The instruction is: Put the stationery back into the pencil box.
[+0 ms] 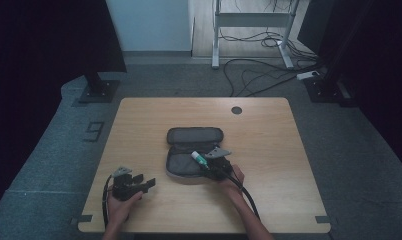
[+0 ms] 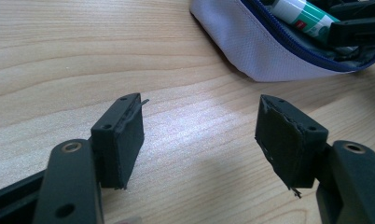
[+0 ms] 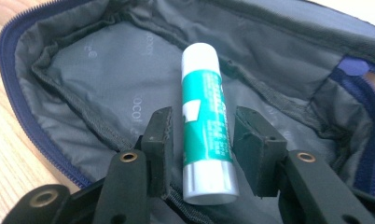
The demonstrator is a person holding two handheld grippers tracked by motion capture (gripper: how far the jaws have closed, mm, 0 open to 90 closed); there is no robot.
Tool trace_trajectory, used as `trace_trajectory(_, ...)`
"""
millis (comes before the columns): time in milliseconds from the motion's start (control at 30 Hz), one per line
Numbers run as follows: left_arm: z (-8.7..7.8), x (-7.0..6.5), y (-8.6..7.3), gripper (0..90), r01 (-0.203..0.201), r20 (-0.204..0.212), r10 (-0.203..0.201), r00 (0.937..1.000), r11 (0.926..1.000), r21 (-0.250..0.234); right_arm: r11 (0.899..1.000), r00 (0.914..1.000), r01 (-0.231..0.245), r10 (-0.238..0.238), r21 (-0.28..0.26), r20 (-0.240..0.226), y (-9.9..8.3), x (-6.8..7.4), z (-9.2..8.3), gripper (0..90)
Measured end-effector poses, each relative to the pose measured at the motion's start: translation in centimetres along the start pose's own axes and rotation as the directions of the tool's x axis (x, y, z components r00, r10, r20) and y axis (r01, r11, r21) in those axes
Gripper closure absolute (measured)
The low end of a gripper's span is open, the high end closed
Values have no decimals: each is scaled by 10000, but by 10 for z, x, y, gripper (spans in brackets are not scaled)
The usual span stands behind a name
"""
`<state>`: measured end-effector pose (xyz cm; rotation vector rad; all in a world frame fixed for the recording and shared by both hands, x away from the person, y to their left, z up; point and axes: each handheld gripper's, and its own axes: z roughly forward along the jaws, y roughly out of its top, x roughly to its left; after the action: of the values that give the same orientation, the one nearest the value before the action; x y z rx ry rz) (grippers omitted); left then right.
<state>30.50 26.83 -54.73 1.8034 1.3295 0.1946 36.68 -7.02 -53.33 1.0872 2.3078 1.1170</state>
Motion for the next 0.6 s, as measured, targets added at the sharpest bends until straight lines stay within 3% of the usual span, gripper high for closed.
trace_trajectory(300, 0, 0, 0, 326, -24, -26, 24, 10000, 10000, 15, 9983, 9996, -273, 271, -515, -46, 1, -1, -8, 475)
trace_trajectory(600, 0, 0, 0, 325, -37, -17, 37, 10000, 10000, 29, 9942, 9983, -527, 500, -941, -311, 2, 0, -17, 440)
